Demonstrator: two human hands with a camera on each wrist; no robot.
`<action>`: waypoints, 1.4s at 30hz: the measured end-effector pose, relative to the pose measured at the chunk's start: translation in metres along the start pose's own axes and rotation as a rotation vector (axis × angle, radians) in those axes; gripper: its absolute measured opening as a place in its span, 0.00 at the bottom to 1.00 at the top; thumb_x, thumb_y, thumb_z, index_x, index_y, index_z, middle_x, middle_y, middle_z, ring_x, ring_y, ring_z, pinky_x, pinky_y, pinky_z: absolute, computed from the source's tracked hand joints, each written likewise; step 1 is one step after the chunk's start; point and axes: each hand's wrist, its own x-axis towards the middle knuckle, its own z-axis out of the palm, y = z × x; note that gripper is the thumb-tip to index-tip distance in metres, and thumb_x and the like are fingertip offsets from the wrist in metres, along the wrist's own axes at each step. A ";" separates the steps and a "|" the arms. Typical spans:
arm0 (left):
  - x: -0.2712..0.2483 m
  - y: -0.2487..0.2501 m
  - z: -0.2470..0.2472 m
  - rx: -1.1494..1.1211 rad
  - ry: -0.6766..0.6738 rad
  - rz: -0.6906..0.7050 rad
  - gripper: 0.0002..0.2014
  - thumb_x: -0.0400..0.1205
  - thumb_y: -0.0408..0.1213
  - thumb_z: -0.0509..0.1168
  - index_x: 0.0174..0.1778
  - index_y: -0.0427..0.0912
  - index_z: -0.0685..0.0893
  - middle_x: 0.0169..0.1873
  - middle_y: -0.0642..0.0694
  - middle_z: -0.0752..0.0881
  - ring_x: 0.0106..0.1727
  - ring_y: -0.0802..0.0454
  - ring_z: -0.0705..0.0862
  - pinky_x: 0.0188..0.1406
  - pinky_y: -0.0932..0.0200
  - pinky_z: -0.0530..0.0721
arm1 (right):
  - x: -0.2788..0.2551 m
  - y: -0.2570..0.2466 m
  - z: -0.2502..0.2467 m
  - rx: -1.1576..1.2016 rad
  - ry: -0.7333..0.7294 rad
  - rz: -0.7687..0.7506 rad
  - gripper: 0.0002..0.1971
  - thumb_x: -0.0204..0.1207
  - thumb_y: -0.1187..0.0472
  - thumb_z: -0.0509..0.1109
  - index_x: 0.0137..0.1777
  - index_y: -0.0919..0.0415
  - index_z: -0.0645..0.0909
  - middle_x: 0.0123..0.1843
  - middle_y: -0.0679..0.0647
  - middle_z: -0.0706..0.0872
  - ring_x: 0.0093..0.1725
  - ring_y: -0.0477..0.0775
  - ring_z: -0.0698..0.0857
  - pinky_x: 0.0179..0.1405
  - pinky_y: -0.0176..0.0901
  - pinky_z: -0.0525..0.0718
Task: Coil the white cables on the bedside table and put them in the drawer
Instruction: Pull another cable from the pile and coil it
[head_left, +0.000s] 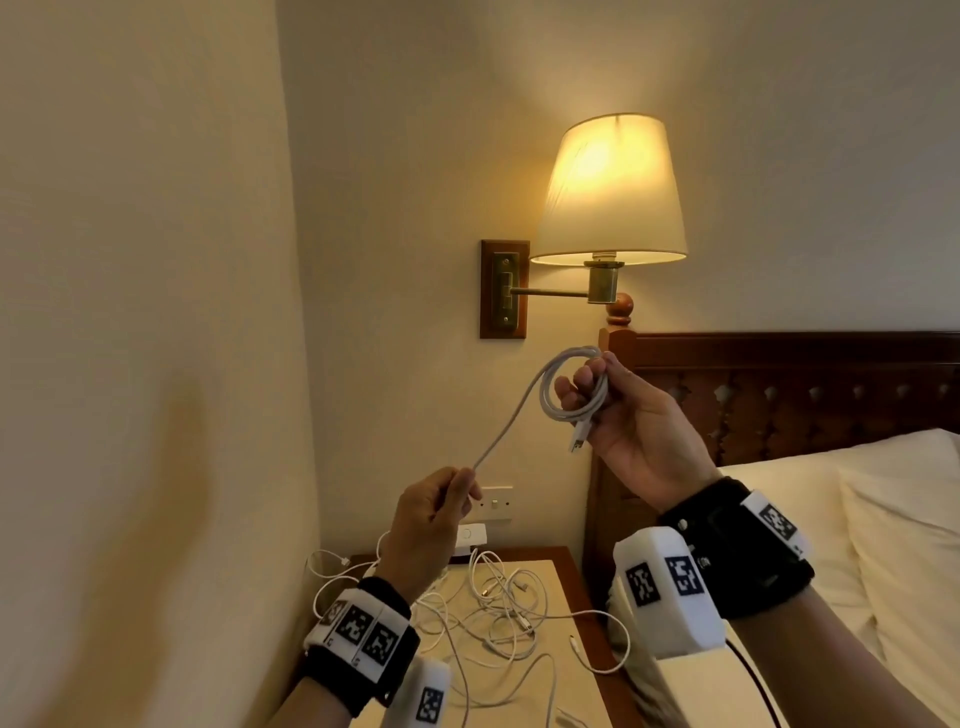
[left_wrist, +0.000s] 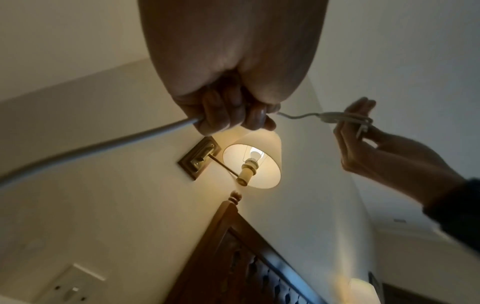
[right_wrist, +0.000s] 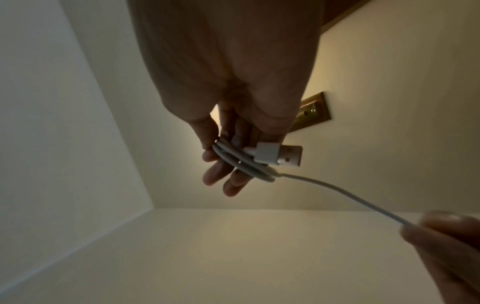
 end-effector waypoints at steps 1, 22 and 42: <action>-0.003 -0.003 0.001 0.034 -0.003 -0.013 0.16 0.85 0.46 0.56 0.37 0.42 0.81 0.25 0.49 0.74 0.28 0.55 0.70 0.28 0.61 0.69 | 0.001 -0.002 -0.002 -0.013 0.014 -0.012 0.14 0.84 0.58 0.58 0.42 0.62 0.81 0.38 0.55 0.85 0.46 0.54 0.89 0.46 0.42 0.89; 0.024 0.106 -0.012 0.811 -0.008 0.596 0.19 0.83 0.62 0.53 0.49 0.52 0.79 0.30 0.59 0.83 0.27 0.63 0.79 0.26 0.64 0.80 | -0.010 0.014 -0.005 -0.737 -0.271 0.051 0.17 0.84 0.56 0.57 0.51 0.66 0.84 0.33 0.55 0.80 0.32 0.49 0.78 0.36 0.35 0.80; 0.030 0.059 -0.015 -0.029 -0.160 0.134 0.15 0.85 0.40 0.60 0.46 0.32 0.87 0.25 0.58 0.80 0.26 0.64 0.74 0.29 0.74 0.71 | -0.004 0.019 -0.015 -0.003 -0.219 0.303 0.14 0.87 0.56 0.53 0.48 0.61 0.76 0.27 0.47 0.73 0.26 0.45 0.73 0.28 0.33 0.74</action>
